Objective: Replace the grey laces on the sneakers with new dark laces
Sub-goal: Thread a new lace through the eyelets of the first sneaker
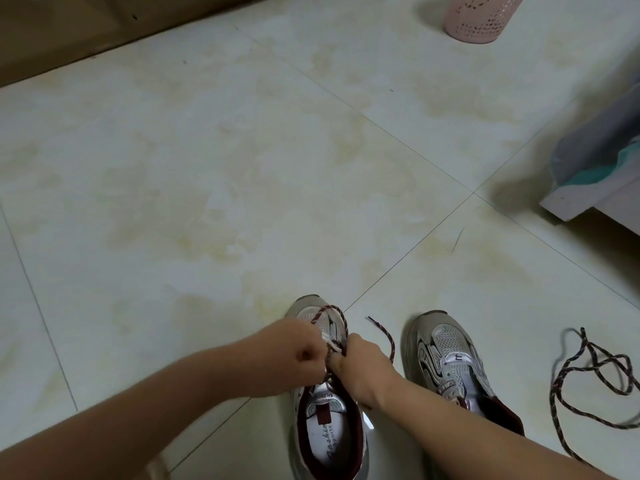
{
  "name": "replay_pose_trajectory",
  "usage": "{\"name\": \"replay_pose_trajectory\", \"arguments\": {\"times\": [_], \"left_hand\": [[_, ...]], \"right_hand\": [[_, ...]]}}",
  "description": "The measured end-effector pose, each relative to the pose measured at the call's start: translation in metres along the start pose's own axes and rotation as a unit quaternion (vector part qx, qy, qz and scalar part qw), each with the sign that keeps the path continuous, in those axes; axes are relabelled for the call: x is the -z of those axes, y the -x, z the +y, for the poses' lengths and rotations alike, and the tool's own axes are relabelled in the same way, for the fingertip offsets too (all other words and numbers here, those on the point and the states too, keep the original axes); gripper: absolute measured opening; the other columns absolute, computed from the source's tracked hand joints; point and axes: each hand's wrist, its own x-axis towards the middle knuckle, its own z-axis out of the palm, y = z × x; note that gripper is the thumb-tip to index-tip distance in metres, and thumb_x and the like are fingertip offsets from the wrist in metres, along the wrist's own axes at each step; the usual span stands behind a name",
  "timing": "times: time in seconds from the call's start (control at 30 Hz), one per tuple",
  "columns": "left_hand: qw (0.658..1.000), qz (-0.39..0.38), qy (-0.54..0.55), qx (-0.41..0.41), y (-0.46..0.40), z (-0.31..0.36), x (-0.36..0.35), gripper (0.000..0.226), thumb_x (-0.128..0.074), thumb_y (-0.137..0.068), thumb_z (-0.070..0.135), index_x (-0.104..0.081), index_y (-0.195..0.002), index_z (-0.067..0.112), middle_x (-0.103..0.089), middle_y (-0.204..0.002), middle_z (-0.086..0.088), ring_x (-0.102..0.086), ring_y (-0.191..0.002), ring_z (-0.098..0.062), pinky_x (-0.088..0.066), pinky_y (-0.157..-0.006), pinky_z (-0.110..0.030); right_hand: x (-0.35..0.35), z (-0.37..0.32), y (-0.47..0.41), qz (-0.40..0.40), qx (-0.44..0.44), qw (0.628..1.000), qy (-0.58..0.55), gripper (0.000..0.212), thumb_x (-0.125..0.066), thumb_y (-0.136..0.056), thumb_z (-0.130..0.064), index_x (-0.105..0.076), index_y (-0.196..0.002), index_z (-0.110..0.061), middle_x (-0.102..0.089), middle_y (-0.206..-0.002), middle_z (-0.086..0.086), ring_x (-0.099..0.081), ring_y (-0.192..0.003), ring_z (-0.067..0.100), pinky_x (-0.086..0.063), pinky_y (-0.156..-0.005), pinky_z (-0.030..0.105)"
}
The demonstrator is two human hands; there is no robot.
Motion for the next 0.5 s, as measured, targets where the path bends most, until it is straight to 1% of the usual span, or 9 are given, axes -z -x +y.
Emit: {"name": "replay_pose_trajectory", "arguments": {"times": [0.03, 0.07, 0.1, 0.13, 0.23, 0.33, 0.37, 0.43, 0.5], "left_hand": [[0.995, -0.023, 0.099, 0.013, 0.01, 0.007, 0.016, 0.025, -0.04, -0.07, 0.034, -0.04, -0.055, 0.014, -0.039, -0.063, -0.01, -0.033, -0.057, -0.01, -0.029, -0.055, -0.026], [0.984, -0.026, 0.175, 0.008, 0.02, 0.015, 0.034, 0.027, -0.043, -0.073, 0.035, -0.042, -0.056, 0.014, -0.038, -0.064, -0.013, -0.035, -0.06, -0.016, -0.032, -0.058, -0.03], [0.969, -0.021, 0.248, 0.002, 0.028, 0.017, 0.05, 0.027, -0.045, -0.075, 0.035, -0.044, -0.056, 0.017, -0.038, -0.064, -0.014, -0.035, -0.062, -0.023, -0.032, -0.06, -0.03], [0.957, -0.005, 0.289, -0.004, 0.031, 0.019, 0.065, 0.026, -0.047, -0.077, 0.034, -0.045, -0.055, 0.02, -0.038, -0.063, -0.012, -0.034, -0.062, -0.024, -0.032, -0.061, -0.029], [0.968, 0.069, 0.237, 0.038, 0.023, 0.014, 0.079, 0.028, -0.051, -0.081, 0.035, -0.048, -0.055, 0.024, -0.04, -0.058, 0.003, -0.033, -0.057, -0.019, -0.031, -0.057, -0.027], [0.975, 0.096, 0.141, 0.143, 0.002, -0.004, 0.044, 0.031, -0.053, -0.089, 0.019, -0.048, -0.059, 0.023, -0.043, -0.061, 0.008, -0.037, -0.055, -0.005, -0.031, -0.054, -0.021], [0.975, 0.102, 0.099, 0.17, -0.004, -0.013, 0.025, 0.025, -0.053, -0.089, 0.016, -0.048, -0.065, 0.023, -0.045, -0.069, 0.008, -0.042, -0.062, -0.005, -0.033, -0.058, -0.019], [0.972, 0.107, 0.046, 0.205, -0.01, -0.027, -0.009, 0.007, -0.055, -0.086, 0.017, -0.053, -0.091, 0.02, -0.046, -0.092, 0.005, -0.049, -0.089, -0.012, -0.037, -0.073, -0.019], [0.973, 0.1, 0.026, 0.204, -0.014, -0.039, -0.033, 0.039, -0.059, -0.081, 0.027, -0.048, -0.116, 0.014, -0.044, -0.109, 0.001, -0.046, -0.104, -0.017, -0.034, -0.084, -0.02]], "right_hand": [[0.0, 0.002, -0.001, -0.004, 0.004, 1.0, -0.008, 0.034, -0.043, -0.094, -0.028, -0.044, -0.12, -0.006, -0.056, -0.121, 0.014, -0.054, -0.108, 0.03, -0.038, -0.077, 0.027], [0.0, 0.003, -0.001, -0.011, 0.005, 1.0, -0.015, 0.035, -0.043, -0.094, -0.029, -0.043, -0.121, -0.006, -0.056, -0.121, 0.014, -0.055, -0.108, 0.029, -0.038, -0.077, 0.026], [0.0, 0.004, -0.001, -0.015, 0.008, 1.0, -0.018, 0.035, -0.044, -0.095, -0.03, -0.042, -0.121, -0.007, -0.057, -0.12, 0.013, -0.055, -0.108, 0.028, -0.038, -0.077, 0.027], [0.001, 0.004, -0.001, -0.014, 0.011, 1.0, -0.017, 0.037, -0.045, -0.094, -0.032, -0.042, -0.121, -0.007, -0.057, -0.12, 0.012, -0.055, -0.107, 0.028, -0.039, -0.078, 0.027], [0.0, 0.002, 0.003, 0.018, 0.031, 0.999, 0.023, 0.037, -0.051, -0.09, -0.033, -0.041, -0.119, -0.011, -0.053, -0.118, 0.009, -0.054, -0.106, 0.027, -0.041, -0.082, 0.031], [-0.001, -0.005, 0.006, 0.138, 0.134, 0.974, 0.122, 0.043, -0.056, -0.086, -0.033, -0.039, -0.122, -0.017, -0.043, -0.12, 0.005, -0.045, -0.111, 0.025, -0.039, -0.089, 0.031], [-0.001, -0.006, 0.004, 0.17, 0.167, 0.961, 0.138, 0.044, -0.057, -0.086, -0.037, -0.042, -0.123, -0.019, -0.043, -0.12, 0.003, -0.042, -0.113, 0.023, -0.038, -0.091, 0.031], [-0.002, -0.008, -0.002, 0.183, 0.182, 0.956, 0.142, 0.04, -0.057, -0.085, -0.043, -0.051, -0.118, -0.021, -0.046, -0.116, 0.0, -0.04, -0.113, 0.02, -0.037, -0.093, 0.03], [-0.004, -0.01, -0.007, 0.172, 0.198, 0.957, 0.124, 0.025, -0.057, -0.087, -0.037, -0.061, -0.104, -0.02, -0.051, -0.109, 0.0, -0.041, -0.109, 0.02, -0.036, -0.091, 0.03]]}}
